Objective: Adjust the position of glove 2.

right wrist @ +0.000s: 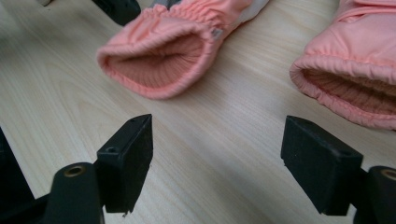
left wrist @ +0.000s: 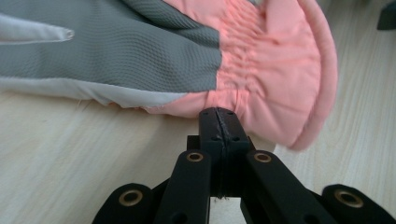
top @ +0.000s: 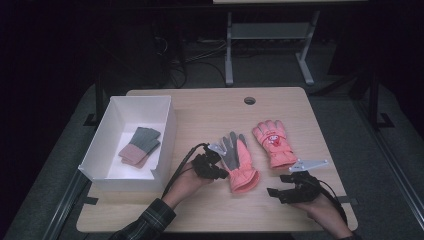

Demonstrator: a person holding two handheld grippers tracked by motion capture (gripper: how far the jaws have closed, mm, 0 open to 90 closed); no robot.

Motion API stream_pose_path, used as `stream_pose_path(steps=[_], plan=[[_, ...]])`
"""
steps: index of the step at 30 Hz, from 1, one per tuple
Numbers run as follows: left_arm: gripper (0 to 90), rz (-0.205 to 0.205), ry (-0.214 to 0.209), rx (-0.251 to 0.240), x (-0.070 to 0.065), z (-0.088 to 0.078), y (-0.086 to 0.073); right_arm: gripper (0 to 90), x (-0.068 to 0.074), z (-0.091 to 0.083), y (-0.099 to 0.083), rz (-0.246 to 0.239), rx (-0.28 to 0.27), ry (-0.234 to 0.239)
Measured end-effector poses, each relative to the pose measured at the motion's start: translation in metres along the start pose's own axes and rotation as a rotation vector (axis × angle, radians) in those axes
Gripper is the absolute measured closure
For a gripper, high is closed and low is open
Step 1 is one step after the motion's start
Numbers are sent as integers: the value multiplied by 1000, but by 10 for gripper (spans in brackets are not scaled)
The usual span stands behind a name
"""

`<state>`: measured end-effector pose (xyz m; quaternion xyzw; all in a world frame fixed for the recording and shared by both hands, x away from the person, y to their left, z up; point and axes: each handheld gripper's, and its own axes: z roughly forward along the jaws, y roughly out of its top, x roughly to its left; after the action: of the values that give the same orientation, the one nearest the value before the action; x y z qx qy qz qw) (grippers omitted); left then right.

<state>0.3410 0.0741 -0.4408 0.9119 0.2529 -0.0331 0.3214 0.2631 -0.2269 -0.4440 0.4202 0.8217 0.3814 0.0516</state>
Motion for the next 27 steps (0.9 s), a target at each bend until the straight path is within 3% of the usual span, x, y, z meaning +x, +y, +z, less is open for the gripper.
stream_pose_path(steps=[6,9,15,17,21,26,27], plan=[[865,14,12,-42,-3,-15,-9,386,0,1,3,-5,0,22],[757,29,16,-68,-6,-20,-18,504,-1,0,6,-1,-6,27],[484,27,16,-87,-9,-26,-37,879,2,1,26,-15,-47,31],[422,48,27,-88,-8,-30,-43,900,5,5,32,-22,-52,40],[304,30,36,-126,-11,-34,-54,900,10,14,47,-61,-55,45],[194,46,60,-131,-12,-36,-64,900,18,29,70,-85,-60,70],[182,35,60,-135,-12,-35,-65,900,20,34,74,-92,-58,74]])
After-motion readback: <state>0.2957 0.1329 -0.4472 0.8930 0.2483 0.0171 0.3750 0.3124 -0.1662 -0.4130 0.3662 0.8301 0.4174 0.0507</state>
